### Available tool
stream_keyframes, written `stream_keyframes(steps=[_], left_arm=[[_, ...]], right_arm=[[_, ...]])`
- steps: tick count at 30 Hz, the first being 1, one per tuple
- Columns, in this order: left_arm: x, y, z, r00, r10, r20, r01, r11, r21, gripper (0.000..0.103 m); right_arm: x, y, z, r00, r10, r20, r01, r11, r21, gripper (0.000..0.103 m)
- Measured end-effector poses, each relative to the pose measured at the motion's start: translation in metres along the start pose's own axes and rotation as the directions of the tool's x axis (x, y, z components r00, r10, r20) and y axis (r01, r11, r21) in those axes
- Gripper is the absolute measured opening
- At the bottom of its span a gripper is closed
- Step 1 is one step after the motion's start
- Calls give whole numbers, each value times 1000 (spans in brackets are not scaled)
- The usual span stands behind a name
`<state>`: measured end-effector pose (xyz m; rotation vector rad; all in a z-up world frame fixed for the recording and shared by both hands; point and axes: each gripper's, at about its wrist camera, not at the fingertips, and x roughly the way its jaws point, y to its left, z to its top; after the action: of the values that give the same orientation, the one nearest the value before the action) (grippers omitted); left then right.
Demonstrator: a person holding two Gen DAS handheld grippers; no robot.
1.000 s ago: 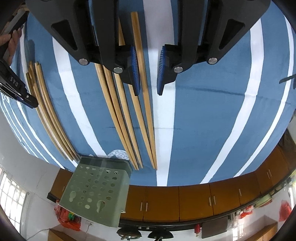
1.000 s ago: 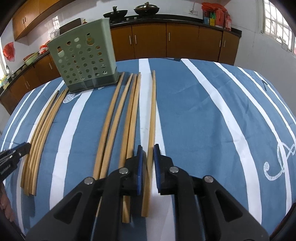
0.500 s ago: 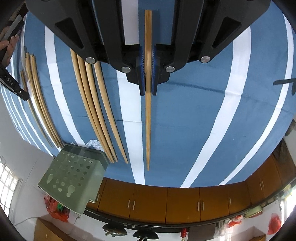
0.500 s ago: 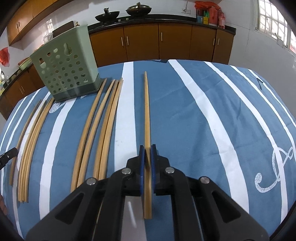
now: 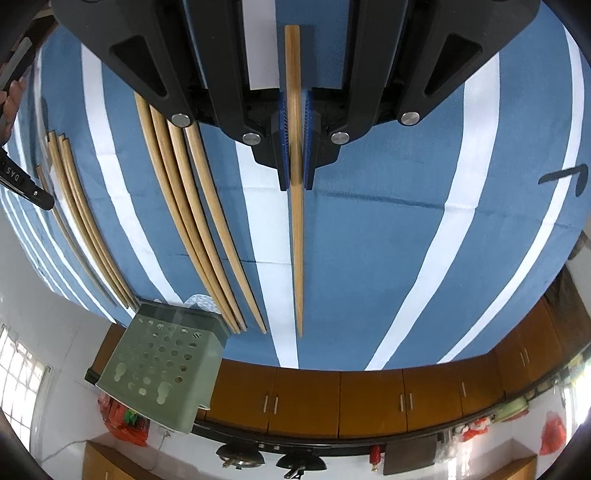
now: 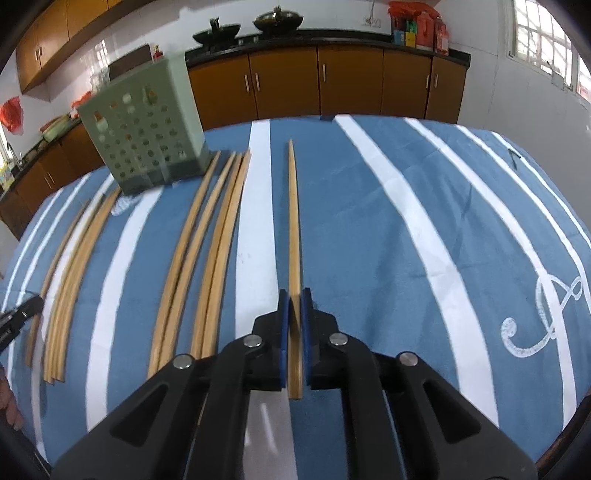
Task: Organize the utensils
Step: 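Lift both held chopsticks up toward the green utensil holder, then lower the chopsticks into the green holder and open both grippers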
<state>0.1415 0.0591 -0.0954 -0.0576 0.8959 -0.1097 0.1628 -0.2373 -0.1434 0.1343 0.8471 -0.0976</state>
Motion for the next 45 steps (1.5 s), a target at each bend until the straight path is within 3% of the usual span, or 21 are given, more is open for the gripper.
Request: stream_keyframes(steps=[8,16,26,29,32,37,39,42,45], left_arm=[[-46,7,21,990,-27,140,30,999,-26,7],[-89,12,59,953,-19,303,34,998,-44,7],[-114,8,104,919,4,393,5,1000,-22,7],[-128,4,124,901,5,434,1,1000,-14,7],[-144,-3,144,875,-2,485,8,1000,-10,7],[-167,-29,174,813,-37,582,47,999,-3,7],[-171,-40,182,789,-64,611,80,997,2,7],[-168,-54,186,772,-111,626,127,992,20,7],[-154,-67,187,780,-145,609,144,988,51,7]], right_arm=[[-48,-1,21,989,13,146,-11,1000,-13,8],[-86,-1,44,960,27,279,-25,1000,-12,8],[-114,-3,87,919,60,389,-64,998,-1,8],[-134,-2,113,891,98,443,-104,994,-10,7],[-162,6,142,847,152,509,-152,988,-43,7],[-190,27,177,799,240,551,-213,970,-114,7],[-191,35,184,796,261,547,-223,965,-136,8],[-186,51,195,804,286,522,-223,958,-180,7],[-170,64,200,831,288,477,-210,955,-211,8]])
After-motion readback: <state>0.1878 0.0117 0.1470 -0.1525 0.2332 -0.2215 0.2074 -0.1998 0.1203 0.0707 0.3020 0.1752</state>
